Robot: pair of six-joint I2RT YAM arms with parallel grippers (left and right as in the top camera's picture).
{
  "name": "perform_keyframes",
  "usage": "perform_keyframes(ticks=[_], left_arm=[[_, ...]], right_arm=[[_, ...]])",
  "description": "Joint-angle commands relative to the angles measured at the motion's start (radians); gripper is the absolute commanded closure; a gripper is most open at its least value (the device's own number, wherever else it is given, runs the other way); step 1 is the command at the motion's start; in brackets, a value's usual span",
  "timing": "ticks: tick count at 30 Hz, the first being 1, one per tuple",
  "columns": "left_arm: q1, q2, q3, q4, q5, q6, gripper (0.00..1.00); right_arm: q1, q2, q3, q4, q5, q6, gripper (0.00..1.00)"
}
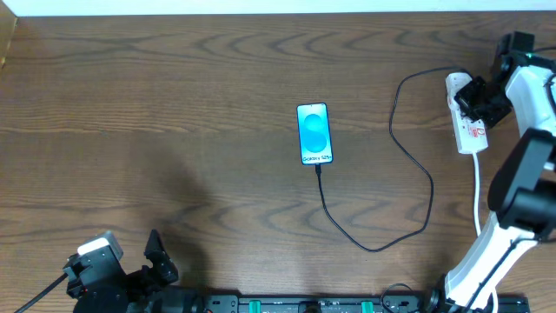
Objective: Plug charger to phone and switch on socket
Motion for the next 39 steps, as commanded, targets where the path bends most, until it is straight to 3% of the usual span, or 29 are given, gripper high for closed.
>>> perform_keyframes(ticks=[1,11,15,18,28,30,31,32,33,34,39], left_arm=[[0.006,-0.006,0.01,0.0,-0.007,-0.002,0.02],[0.006,-0.006,0.01,0.001,-0.007,-0.002,0.02],[0.006,-0.006,0.01,0.0,-0.007,-0.002,0.02],[0.006,-0.006,0.01,0.0,-0.007,-0.002,0.02],[0.006,-0.006,0.01,0.0,-0.007,-0.002,0.02],[0.006,-0.006,0.01,0.0,-0.007,-0.002,0.02],[0.006,-0.006,0.01,0.0,-0.007,-0.002,0.02],[0.006,-0.006,0.01,0.0,-0.007,-0.002,0.02],[0.006,-0.006,0.01,0.001,-0.007,-0.002,0.02],[0.006,-0.006,0.01,0.0,-0.007,-0.002,0.02],[0.006,-0.006,0.01,0.0,-0.007,-0.002,0.02]], right_arm=[[-0.013,-0.2,0.009,-0.007,0.066,-0.071,0.99],[0.01,-0.491,0.009,-0.055,0.009,-0.175,0.99],[0.049,-0.547,0.009,-0.075,-0.322,-0.512,0.99],[0.087,-0.565,0.009,-0.128,-0.494,-0.677,0.99],[0.139,-0.637,0.009,-0.247,-0.318,-0.692,0.99],[0.139,-0.7,0.009,-0.28,-0.318,-0.691,0.89],[0.139,-0.721,0.009,-0.299,-0.319,-0.691,0.75],[0.139,-0.743,0.009,-0.32,-0.318,-0.691,0.53],[0.139,-0.773,0.009,-0.354,-0.318,-0.691,0.19],[0.139,-0.793,0.009,-0.375,-0.318,-0.692,0.01],[0.139,-0.879,0.009,-0.462,-0.318,-0.692,0.01]])
